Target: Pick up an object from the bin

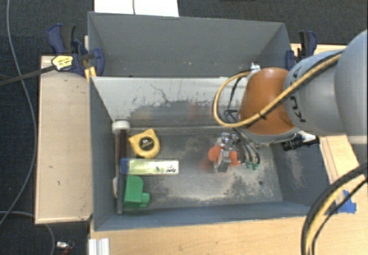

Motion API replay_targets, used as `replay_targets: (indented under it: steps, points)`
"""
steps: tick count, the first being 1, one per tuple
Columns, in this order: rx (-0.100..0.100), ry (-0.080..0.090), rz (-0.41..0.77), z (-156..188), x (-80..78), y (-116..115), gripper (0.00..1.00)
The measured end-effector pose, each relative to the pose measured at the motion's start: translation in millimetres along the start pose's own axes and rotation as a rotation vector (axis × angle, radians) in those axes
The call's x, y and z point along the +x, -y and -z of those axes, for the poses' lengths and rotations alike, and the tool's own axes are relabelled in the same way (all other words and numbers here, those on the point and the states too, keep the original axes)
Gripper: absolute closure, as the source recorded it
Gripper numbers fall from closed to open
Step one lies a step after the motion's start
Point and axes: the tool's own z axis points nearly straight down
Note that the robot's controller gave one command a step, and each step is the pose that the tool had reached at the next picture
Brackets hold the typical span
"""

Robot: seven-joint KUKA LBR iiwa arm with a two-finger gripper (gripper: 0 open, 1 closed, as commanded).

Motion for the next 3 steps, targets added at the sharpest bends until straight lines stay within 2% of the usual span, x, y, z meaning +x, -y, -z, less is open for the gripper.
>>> replay_targets:
  steps: [1,2,3]
  points:
    - [0.0,0.0,0.0,0.0,0.0,0.0,1.0]
    - [0.001,-0.008,0.002,30.8,2.3,0.4,1.0]
    - [-0.001,0.004,0.004,77.3,-1.8,-0.2,1.0]
